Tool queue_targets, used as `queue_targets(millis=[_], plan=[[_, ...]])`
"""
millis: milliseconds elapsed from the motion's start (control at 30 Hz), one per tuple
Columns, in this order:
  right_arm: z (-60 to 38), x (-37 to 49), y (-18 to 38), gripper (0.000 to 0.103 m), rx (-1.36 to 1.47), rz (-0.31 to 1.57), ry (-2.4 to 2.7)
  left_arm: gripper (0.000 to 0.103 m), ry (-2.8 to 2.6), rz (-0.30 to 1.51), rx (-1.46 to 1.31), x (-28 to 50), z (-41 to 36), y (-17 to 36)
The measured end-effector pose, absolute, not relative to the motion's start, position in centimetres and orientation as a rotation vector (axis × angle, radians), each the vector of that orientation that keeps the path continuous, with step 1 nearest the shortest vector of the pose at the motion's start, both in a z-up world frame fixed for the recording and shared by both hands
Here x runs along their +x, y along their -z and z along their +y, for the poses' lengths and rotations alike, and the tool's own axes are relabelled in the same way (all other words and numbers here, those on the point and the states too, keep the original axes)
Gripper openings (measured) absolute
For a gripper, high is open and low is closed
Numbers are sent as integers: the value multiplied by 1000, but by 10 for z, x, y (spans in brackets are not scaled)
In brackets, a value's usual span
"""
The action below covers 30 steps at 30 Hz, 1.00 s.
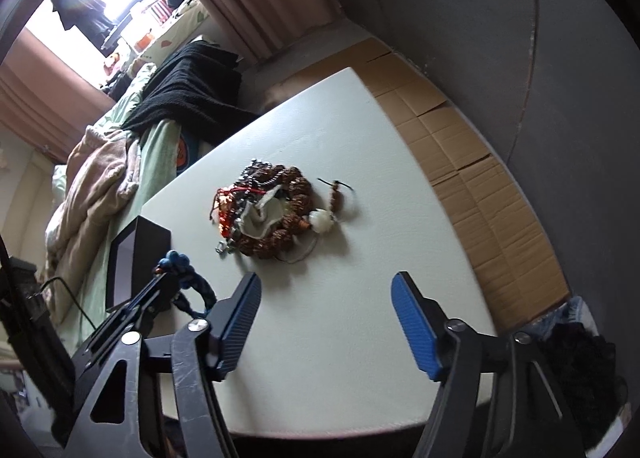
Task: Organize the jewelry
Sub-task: 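Reach the left tool to the blue braided bracelet and grasp it, then lift the blue bracelet with the left tool while the right tool grasps the red string bracelet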
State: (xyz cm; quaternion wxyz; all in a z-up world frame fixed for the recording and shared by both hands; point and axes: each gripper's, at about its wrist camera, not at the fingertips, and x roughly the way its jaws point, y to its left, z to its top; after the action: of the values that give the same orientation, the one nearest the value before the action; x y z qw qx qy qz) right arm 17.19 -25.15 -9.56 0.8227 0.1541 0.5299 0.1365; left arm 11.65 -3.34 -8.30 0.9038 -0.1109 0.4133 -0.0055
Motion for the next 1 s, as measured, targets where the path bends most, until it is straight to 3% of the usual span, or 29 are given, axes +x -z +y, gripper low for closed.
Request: queue_targets(millis=[700,800,1000], plan=[[-173,236,100,39,306,1077,-424,8,-52,734,-361,95,46,47],[-168,245,110,23,352,1131,-446,8,-65,725,-368,94,53,45],[-163,243,112,22,395,1141,-476,8,-74,723,-381,95,61,44]])
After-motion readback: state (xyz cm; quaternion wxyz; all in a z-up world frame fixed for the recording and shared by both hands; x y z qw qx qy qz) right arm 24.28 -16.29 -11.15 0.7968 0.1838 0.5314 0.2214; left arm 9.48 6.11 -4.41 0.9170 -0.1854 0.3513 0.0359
